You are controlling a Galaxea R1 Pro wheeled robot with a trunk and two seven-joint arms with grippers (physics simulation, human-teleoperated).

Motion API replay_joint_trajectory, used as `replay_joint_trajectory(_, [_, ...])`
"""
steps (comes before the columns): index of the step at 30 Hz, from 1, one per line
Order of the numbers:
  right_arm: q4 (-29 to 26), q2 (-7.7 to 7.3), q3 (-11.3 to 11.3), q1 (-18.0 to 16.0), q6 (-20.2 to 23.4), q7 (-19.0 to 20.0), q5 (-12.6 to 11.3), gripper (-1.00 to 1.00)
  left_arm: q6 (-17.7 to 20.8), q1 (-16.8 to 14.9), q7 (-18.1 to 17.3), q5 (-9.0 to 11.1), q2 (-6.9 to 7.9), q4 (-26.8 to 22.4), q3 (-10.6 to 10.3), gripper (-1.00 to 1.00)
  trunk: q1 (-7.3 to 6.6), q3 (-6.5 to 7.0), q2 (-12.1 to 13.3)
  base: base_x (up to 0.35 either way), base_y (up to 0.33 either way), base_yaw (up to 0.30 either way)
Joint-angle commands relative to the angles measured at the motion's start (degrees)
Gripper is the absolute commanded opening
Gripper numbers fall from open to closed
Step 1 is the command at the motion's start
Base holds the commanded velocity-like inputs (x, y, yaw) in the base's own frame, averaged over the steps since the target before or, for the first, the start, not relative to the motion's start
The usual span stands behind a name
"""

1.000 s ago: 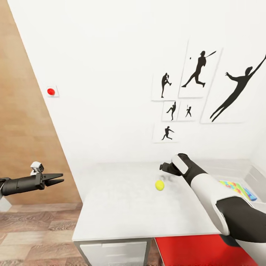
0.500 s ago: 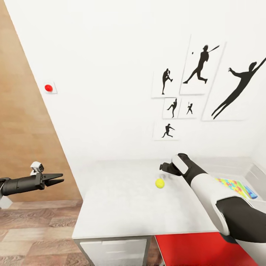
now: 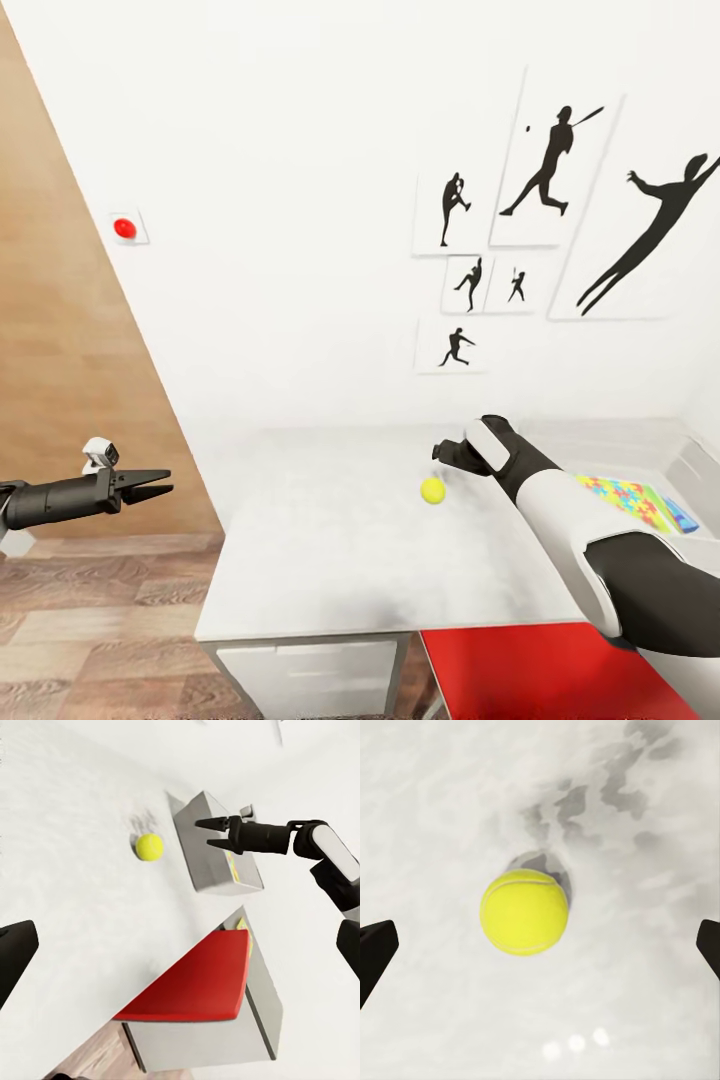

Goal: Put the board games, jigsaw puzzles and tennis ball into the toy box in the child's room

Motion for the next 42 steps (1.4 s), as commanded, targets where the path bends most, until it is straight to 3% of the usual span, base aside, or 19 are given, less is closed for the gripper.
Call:
replay_joint_trajectory(1, [-0.13,-0.05,0.41,-0.05,0.17,-0.46,-0.61,1.00,0.61,-0.05,-0.22,-0.02,0.02,-0.01,-0.03,1.00,0.03,-0.22,-0.13,0.000,0.000,0.000])
replay_joint_trajectory(27, [-0.24,-0.05,0.30,-0.13,0.60,-0.58,-0.69,1.00,0.61,-0.05,-0.22,-0.01,0.21,-0.01,0.06,1.00,0.03,-2.69,-0.13,0.000,0.000,0.000])
replay_joint_trajectory(42, [-0.42,0.04,0.18,-0.48,0.77,-3.48,-0.78,1.00,0.53,-0.07,-0.22,0.14,3.09,2.02,0.39,1.00,0.03,-4.12,-0.13,0.000,0.000,0.000])
